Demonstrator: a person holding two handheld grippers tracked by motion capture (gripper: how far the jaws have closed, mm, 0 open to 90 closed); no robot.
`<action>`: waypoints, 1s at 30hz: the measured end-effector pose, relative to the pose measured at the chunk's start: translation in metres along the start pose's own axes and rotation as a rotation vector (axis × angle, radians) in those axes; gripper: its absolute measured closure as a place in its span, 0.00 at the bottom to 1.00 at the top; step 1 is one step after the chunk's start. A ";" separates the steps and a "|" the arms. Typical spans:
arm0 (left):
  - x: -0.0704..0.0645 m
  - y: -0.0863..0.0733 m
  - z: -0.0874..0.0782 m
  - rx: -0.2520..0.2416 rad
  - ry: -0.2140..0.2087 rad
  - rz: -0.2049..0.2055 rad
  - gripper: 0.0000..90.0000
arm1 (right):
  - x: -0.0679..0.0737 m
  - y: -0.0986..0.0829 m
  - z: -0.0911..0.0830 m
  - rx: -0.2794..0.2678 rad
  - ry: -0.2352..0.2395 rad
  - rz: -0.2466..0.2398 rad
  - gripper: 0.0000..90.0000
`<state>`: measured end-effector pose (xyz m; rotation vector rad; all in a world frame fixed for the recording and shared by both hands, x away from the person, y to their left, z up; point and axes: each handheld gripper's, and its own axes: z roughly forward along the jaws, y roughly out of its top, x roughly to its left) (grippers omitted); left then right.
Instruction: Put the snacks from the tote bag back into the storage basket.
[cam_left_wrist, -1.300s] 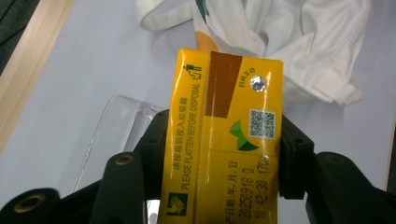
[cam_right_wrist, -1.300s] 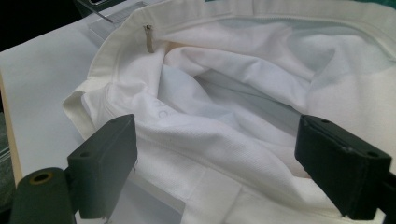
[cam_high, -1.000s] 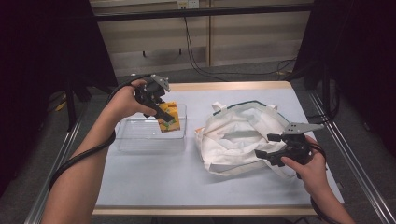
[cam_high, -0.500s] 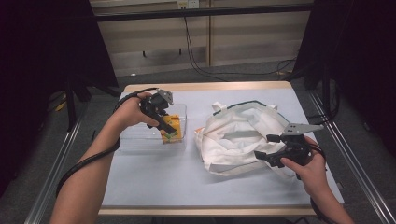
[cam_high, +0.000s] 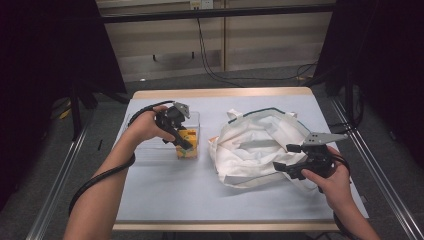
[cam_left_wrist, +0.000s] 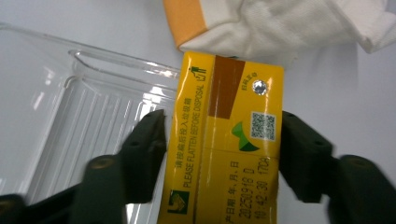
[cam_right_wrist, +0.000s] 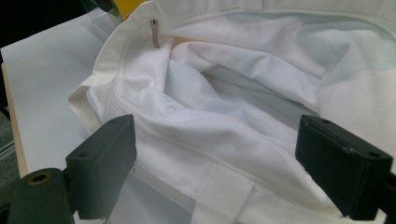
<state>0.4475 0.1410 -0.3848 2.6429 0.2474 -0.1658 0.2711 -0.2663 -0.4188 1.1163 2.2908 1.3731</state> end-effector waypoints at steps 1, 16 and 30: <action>0.001 0.000 -0.001 -0.004 0.006 -0.011 0.31 | 0.000 0.000 0.000 0.000 -0.001 0.000 0.14; -0.009 -0.013 -0.037 -0.085 0.094 -0.145 0.17 | 0.001 0.000 -0.001 0.005 -0.009 -0.005 0.13; -0.028 -0.051 -0.057 -0.172 0.163 -0.234 0.14 | 0.003 0.001 -0.002 0.005 -0.015 -0.015 0.13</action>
